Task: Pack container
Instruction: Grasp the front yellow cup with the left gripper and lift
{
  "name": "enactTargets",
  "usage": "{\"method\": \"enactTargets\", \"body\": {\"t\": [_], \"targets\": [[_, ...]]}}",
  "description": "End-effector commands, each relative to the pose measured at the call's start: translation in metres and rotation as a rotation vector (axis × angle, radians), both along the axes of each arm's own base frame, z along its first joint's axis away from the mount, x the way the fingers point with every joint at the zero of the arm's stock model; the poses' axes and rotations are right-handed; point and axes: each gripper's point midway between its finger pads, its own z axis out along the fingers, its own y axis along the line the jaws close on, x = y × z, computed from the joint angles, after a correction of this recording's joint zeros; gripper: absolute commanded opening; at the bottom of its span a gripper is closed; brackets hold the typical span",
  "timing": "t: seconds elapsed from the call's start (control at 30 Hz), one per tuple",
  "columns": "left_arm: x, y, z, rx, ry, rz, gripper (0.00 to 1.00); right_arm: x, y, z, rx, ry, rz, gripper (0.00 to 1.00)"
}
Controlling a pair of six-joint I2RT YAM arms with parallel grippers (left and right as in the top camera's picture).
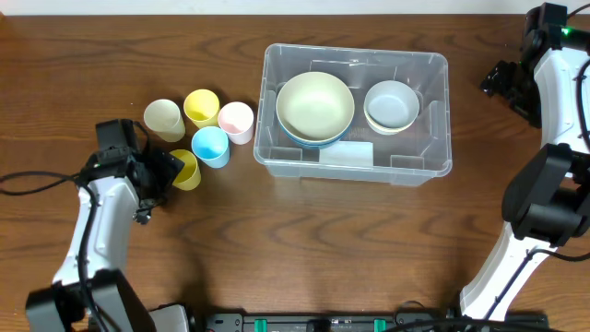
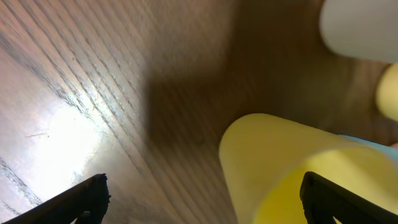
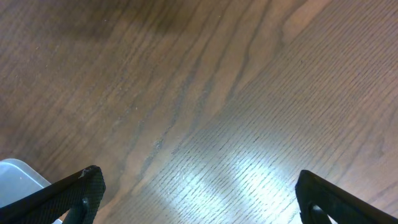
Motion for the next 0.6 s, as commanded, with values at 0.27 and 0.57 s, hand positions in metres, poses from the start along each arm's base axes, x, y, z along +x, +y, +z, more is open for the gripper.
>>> {"method": "enactTargets", "body": {"t": [0.27, 0.57], "targets": [[0.0013, 0.0031, -0.0138, -0.009, 0.05, 0.019, 0.99, -0.0016, -0.0069, -0.005, -0.009, 0.012, -0.025, 0.99], [0.0086, -0.0043, -0.0116, -0.052, 0.015, 0.005, 0.31, -0.0017, -0.0068, -0.005, -0.009, 0.012, -0.025, 0.99]]}}
